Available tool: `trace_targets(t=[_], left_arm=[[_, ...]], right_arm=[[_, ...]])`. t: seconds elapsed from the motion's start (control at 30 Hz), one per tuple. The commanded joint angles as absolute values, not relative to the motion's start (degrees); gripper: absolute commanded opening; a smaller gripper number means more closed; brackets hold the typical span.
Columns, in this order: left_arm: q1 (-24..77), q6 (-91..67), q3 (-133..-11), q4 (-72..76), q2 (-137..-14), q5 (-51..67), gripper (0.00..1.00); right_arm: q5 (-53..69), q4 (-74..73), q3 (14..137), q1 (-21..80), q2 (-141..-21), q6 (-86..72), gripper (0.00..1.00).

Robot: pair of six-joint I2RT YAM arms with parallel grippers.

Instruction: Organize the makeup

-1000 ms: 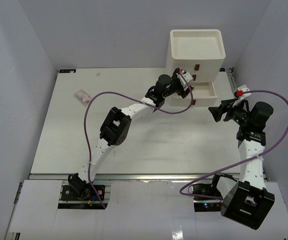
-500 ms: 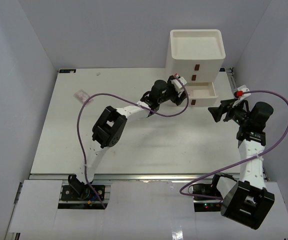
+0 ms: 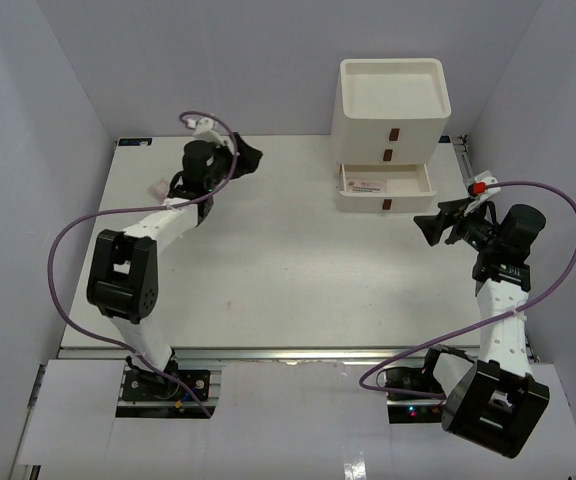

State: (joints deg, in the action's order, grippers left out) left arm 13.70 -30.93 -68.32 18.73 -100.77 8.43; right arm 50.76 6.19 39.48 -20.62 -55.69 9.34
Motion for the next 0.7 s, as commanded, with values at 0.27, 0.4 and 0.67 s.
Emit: trace_targets(t=[0.27,0.4,0.67], left_arm=[[2.3,-44.9,-76.1,-20.8,-101.6,-18.4,0.98],[1.6,-47.1,-87.7,-34.7,-110.8,-25.8,0.98],[0.1,-46.3,-102.6,-42.5,-124.1,-30.1,0.98]], right_arm=[[40.9,0.1,44.8,-17.4,-62.4,10.1,0.82],[34.2,0.1,45.1,-16.5,-62.6,8.5,0.90],[32.4,1.2,44.3,-15.7,-62.6,7.7,0.90]])
